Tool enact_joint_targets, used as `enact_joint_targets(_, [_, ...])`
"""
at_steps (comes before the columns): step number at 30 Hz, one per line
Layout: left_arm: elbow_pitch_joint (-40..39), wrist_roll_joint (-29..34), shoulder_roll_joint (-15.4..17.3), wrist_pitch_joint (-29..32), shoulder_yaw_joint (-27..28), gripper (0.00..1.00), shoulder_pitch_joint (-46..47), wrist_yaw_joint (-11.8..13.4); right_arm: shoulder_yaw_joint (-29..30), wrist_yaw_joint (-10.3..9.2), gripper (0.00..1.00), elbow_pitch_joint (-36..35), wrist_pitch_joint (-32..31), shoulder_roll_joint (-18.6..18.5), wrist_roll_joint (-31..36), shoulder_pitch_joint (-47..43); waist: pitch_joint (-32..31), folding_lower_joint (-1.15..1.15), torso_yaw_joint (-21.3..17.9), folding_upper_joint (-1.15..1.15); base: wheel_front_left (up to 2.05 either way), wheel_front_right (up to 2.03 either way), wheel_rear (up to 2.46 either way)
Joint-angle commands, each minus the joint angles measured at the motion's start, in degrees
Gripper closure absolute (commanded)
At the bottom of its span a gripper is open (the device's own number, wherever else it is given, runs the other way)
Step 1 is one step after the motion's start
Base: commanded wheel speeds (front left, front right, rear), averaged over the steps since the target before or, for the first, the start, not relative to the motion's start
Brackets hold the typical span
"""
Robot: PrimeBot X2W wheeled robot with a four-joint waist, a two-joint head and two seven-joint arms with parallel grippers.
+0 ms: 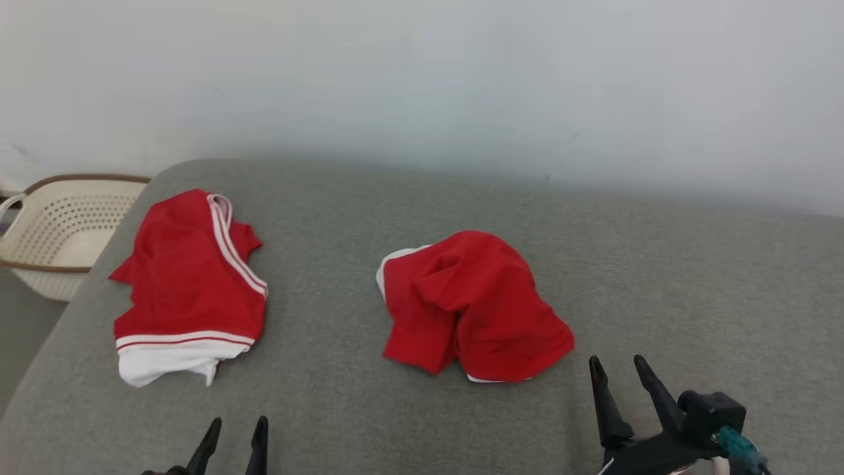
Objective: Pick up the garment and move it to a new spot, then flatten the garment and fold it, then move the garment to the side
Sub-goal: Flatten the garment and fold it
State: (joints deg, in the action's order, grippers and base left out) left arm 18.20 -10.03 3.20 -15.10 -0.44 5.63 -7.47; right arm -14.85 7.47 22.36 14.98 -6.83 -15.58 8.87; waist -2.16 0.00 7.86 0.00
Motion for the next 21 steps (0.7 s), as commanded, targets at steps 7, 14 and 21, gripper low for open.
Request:
enact_joint_targets(7, [-1.07,-0.88,0.05,-0.09,-2.44,0.0,-0.44,-0.01,1.03,0.04,0.0,4.96,0.2,-1.98,-0.77,4.81,3.47,0.0,6.97,0.0,0.0,0.0,0.0])
enact_joint_targets(14, [-1.99,-2.15,-0.13,-0.09,-5.07,0.0,1.77,-0.01,3.48,0.04,0.0,11.53,0.18,-3.47,-0.08,10.02,7.14,0.0,11.49,0.0,0.0,0.0,0.0])
enact_joint_targets(21, [-1.92,-3.36,-0.17,-0.09,-7.95,0.0,3.39,-0.02,4.28,0.04,0.0,20.31,0.18,-4.16,1.78,14.01,9.18,0.0,14.03,0.0,0.0,0.0,0.0])
